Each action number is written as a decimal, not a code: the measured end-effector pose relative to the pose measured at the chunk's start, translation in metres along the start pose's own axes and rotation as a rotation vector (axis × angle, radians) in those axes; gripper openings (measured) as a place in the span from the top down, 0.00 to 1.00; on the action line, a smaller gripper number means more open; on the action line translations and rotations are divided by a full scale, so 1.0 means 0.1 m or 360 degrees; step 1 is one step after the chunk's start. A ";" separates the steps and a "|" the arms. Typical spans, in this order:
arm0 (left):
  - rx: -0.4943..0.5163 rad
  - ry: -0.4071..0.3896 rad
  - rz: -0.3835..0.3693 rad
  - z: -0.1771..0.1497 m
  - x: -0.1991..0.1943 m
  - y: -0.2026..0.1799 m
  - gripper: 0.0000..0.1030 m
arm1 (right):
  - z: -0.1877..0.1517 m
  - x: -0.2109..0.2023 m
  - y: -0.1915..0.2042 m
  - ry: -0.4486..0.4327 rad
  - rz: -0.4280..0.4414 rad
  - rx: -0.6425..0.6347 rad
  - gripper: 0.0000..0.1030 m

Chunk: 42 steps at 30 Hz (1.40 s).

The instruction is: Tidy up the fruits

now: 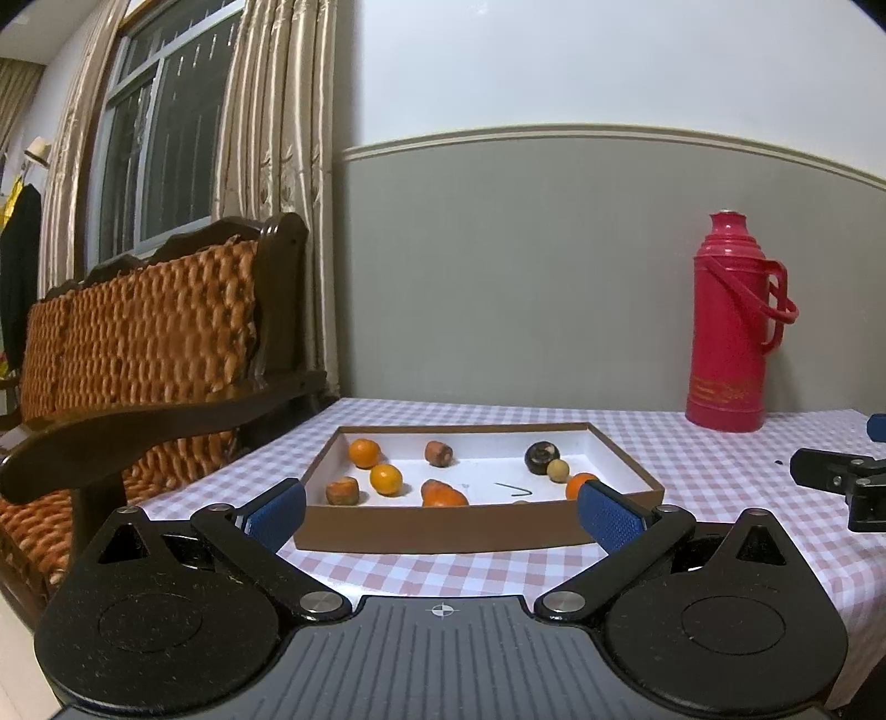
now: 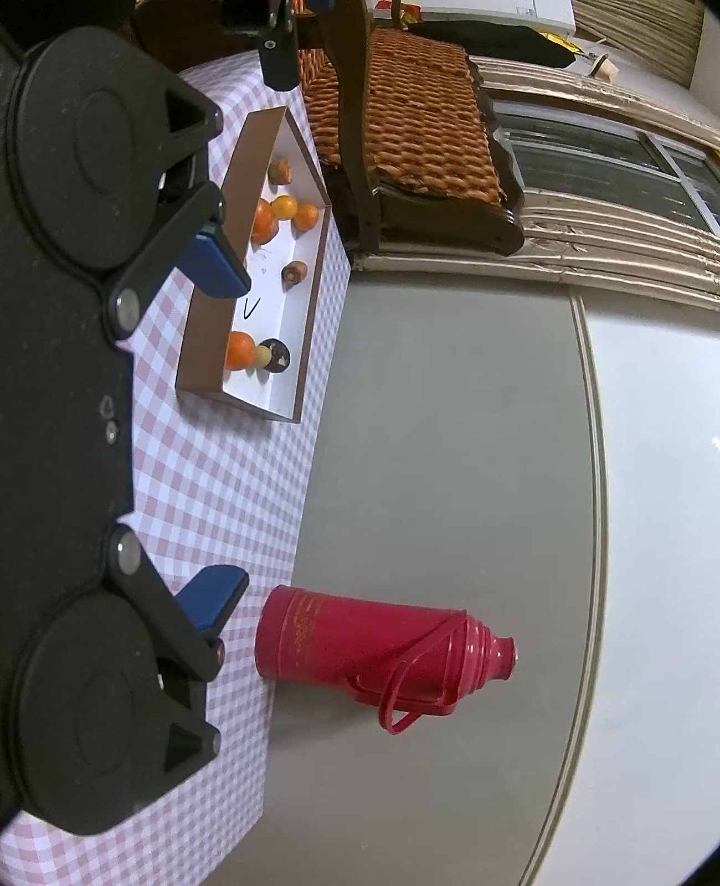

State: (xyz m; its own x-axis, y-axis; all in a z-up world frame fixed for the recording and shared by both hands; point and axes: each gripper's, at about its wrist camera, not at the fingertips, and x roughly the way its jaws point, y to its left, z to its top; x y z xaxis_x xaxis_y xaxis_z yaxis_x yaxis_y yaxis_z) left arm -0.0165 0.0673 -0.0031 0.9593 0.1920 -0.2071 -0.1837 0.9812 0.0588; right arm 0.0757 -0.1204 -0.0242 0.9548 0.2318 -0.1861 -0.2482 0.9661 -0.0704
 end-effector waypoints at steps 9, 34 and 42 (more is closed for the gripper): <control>-0.0017 0.0007 0.0007 0.00 0.01 0.01 0.00 | 0.00 0.01 0.00 -0.0002 0.0004 -0.0002 0.06; -0.0004 0.0008 0.0006 0.01 0.02 -0.01 0.00 | 0.01 0.00 -0.03 -0.0019 0.0001 0.0025 0.06; -0.0011 0.0002 0.0009 0.01 0.01 0.00 0.00 | 0.01 -0.03 -0.02 -0.0032 -0.0004 0.0036 0.06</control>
State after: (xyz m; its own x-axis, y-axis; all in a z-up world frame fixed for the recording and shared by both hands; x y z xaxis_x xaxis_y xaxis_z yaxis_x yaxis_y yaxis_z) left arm -0.0152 0.0672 -0.0028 0.9581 0.1973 -0.2078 -0.1903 0.9803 0.0532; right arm 0.0740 -0.1233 -0.0227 0.9585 0.2316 -0.1662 -0.2425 0.9689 -0.0484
